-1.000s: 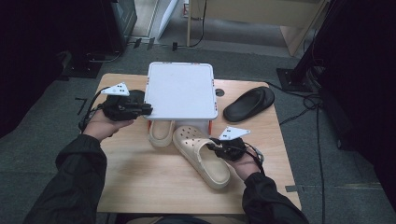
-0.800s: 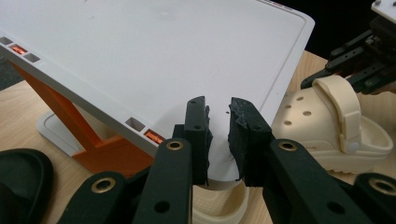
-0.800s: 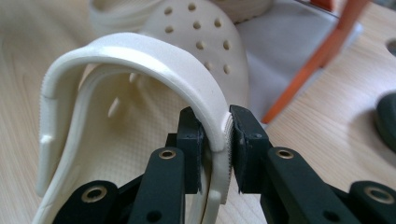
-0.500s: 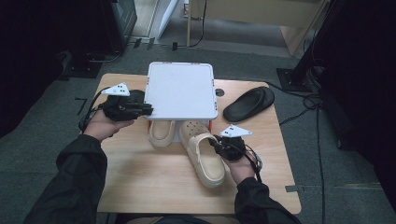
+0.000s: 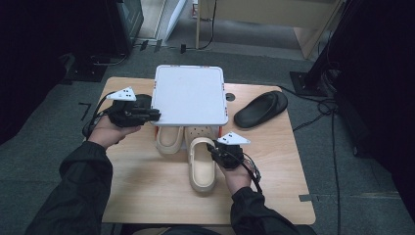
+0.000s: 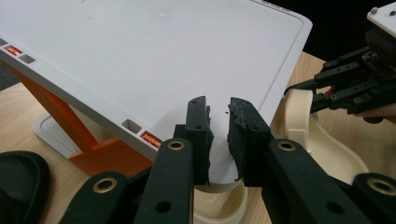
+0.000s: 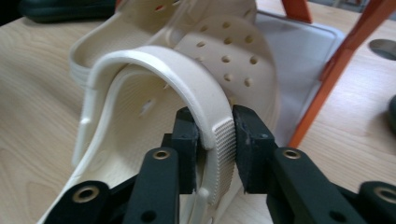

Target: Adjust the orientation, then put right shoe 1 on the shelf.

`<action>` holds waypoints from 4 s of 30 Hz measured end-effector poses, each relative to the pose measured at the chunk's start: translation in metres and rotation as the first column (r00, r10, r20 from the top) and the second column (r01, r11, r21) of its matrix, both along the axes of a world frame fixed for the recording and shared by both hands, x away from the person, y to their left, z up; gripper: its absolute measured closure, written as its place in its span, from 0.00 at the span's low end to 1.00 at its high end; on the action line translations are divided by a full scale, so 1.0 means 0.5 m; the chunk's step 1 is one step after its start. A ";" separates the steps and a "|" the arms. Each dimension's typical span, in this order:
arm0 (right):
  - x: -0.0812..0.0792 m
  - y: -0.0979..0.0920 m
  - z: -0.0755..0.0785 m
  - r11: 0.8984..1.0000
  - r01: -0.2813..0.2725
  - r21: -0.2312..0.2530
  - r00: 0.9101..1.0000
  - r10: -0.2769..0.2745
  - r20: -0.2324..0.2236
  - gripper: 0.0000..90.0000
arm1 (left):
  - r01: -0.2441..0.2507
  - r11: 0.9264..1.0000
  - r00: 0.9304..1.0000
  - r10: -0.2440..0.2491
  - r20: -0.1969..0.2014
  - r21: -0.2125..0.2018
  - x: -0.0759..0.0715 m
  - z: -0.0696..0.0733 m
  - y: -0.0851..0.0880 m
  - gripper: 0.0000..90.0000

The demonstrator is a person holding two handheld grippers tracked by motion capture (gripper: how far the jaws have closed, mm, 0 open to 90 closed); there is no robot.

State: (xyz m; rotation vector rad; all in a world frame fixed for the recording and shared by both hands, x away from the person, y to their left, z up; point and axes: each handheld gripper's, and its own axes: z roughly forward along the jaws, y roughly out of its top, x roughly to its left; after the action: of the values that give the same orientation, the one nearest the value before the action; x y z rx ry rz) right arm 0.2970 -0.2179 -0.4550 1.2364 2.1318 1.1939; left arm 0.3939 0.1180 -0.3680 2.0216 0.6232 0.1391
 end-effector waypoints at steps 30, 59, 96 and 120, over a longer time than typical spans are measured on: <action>-0.124 -0.063 0.018 0.947 -0.314 0.063 0.949 0.315 -0.006 0.82 | -0.004 1.000 1.000 0.004 0.004 0.002 -0.001 0.000 0.000 0.87; -0.175 0.036 -0.085 0.754 -0.654 -0.071 0.753 0.637 -0.164 0.95 | -0.003 1.000 1.000 0.003 0.001 -0.004 0.000 -0.001 0.001 0.88; -0.075 0.037 -0.048 0.840 -0.521 -0.151 0.846 0.532 0.041 1.00 | -0.006 1.000 1.000 0.005 -0.004 -0.011 0.001 -0.002 0.002 0.89; -0.017 0.020 -0.043 0.876 -0.471 -0.104 0.880 0.475 0.024 0.98 | -0.010 1.000 1.000 0.010 -0.001 -0.012 0.000 -0.003 0.002 0.89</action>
State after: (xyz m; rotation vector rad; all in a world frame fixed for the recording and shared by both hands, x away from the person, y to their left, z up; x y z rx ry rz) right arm 0.2886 -0.2077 -0.4767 0.6454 2.5056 1.2698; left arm 0.3940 0.1192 -0.3694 2.0071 0.6337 0.1405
